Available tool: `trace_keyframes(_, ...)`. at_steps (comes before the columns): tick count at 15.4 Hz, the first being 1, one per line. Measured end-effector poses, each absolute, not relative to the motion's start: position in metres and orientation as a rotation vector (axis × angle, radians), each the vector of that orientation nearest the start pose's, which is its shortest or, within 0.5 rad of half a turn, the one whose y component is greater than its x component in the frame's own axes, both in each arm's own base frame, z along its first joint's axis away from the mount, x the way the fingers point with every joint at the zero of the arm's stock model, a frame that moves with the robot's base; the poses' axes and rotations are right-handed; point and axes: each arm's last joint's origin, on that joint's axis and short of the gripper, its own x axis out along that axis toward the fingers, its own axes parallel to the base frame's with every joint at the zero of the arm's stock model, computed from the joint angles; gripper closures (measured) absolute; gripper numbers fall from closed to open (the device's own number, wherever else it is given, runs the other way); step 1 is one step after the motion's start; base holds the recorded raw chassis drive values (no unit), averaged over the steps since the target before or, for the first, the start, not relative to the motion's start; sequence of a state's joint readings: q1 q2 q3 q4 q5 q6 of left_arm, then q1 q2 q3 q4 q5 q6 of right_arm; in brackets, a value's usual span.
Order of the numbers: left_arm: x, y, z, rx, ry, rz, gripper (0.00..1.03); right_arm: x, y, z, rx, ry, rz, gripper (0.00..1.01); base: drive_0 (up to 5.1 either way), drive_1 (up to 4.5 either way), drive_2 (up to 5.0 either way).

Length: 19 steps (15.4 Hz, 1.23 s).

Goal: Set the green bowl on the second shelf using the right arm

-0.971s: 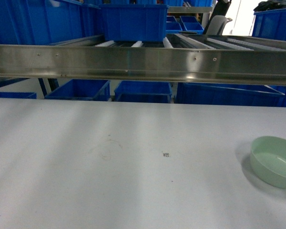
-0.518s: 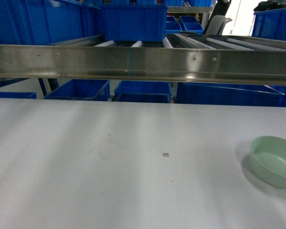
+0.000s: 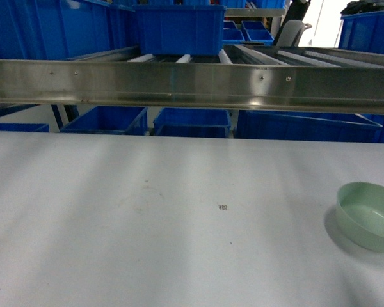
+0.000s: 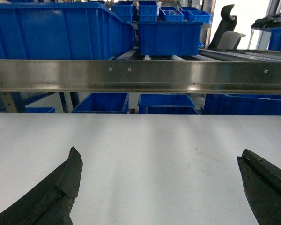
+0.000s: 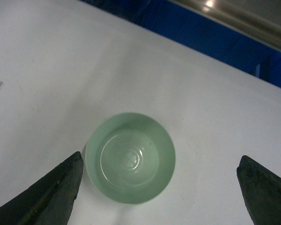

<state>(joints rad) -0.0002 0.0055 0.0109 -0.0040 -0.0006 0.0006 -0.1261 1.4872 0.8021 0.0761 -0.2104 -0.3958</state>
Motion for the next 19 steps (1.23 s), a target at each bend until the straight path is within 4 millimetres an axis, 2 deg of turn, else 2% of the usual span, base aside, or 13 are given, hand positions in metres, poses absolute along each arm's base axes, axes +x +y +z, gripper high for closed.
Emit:
trace_keyframes(2,0.097,0.0,0.166,0.001,-0.001,0.0,0.05,0.312,-0.032,0.19,-0.307,0.668,0.25,0.03,0.0,0.0,0.0)
trace_keyframes(6,0.097,0.0,0.166,0.0,-0.001,0.0,0.05,0.332,-0.036,0.175,-0.354,0.745,0.294,0.03,0.0,0.0,0.0)
trace_keyframes(8,0.097,0.0,0.166,0.001,-0.002,0.0,0.05,0.343,-0.047,0.162,-0.363,0.795,0.288,0.03,0.0,0.0,0.0)
trace_keyframes(12,0.097,0.0,0.166,0.0,-0.001,0.0,0.05,0.362,-0.082,0.139,-0.36,0.884,0.244,0.03,0.0,0.0,0.0)
trace_keyframes(19,0.097,0.0,0.166,0.0,-0.001,0.0,0.05,0.375,-0.074,0.107,-0.361,0.915,0.292,0.03,0.0,0.0,0.0)
